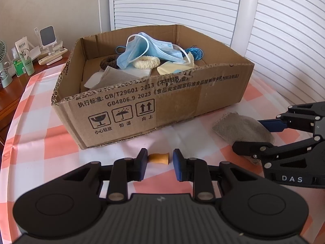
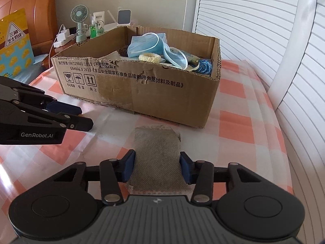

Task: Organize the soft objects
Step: 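Close the right gripper on the grey cloth while the left gripper grasps the orange earplug, then carry the earplug into the box and release it with the left gripper while the right carries the cloth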

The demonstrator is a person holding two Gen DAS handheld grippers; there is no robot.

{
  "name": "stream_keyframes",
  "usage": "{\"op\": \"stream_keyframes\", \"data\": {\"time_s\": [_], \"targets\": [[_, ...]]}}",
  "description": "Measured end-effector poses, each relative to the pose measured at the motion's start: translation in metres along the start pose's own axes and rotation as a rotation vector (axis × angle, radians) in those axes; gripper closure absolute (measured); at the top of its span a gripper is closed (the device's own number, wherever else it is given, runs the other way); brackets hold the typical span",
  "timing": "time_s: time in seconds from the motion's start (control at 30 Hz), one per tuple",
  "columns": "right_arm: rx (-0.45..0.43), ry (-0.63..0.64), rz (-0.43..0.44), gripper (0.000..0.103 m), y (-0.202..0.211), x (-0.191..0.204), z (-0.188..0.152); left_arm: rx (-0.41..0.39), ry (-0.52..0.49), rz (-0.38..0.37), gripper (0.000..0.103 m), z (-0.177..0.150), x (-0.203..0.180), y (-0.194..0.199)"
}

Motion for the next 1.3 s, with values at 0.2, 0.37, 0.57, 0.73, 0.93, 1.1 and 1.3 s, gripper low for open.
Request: {"op": "stream_keyframes", "data": {"time_s": [0.2, 0.37, 0.57, 0.73, 0.93, 1.1, 1.3], "targets": [[-0.001, -0.008, -0.006, 0.064, 0.006, -0.001, -0.001, 0.012, -0.01, -0.013, 0.08, -0.001, 0.001, 0.002], [0.001, -0.036, -0.001, 0.07, 0.015, -0.004, -0.001, 0.021, -0.032, -0.012, 0.081, -0.004, 0.002, 0.007], [-0.007, -0.029, -0.004, 0.07, 0.027, -0.005, -0.001, 0.023, -0.067, -0.037, 0.082, -0.004, 0.003, 0.015], [-0.005, -0.039, -0.004, 0.07, 0.03, -0.005, -0.003, 0.029, -0.04, -0.044, 0.076, -0.005, 0.003, 0.005], [-0.006, -0.037, -0.008, 0.07, 0.032, -0.005, -0.002, -0.004, -0.045, -0.027, 0.071, 0.0, 0.001, 0.0], [-0.012, -0.04, -0.006, 0.07, 0.032, -0.006, 0.0, -0.003, -0.036, -0.035, 0.083, -0.001, 0.002, 0.001], [-0.021, -0.034, 0.0, 0.07, 0.038, -0.004, 0.003, -0.015, -0.051, -0.046, 0.084, 0.003, 0.003, 0.014]]}}
Point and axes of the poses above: each gripper's, at about its wrist camera, not at the fingertips, and y roughly against the way its jaws point, x to its left, z to its top, the point moved 8 cm from there along -y, roughly the way its jaws point, and after that the axes turned 10 degrees about -y, right-handed, at the moved point
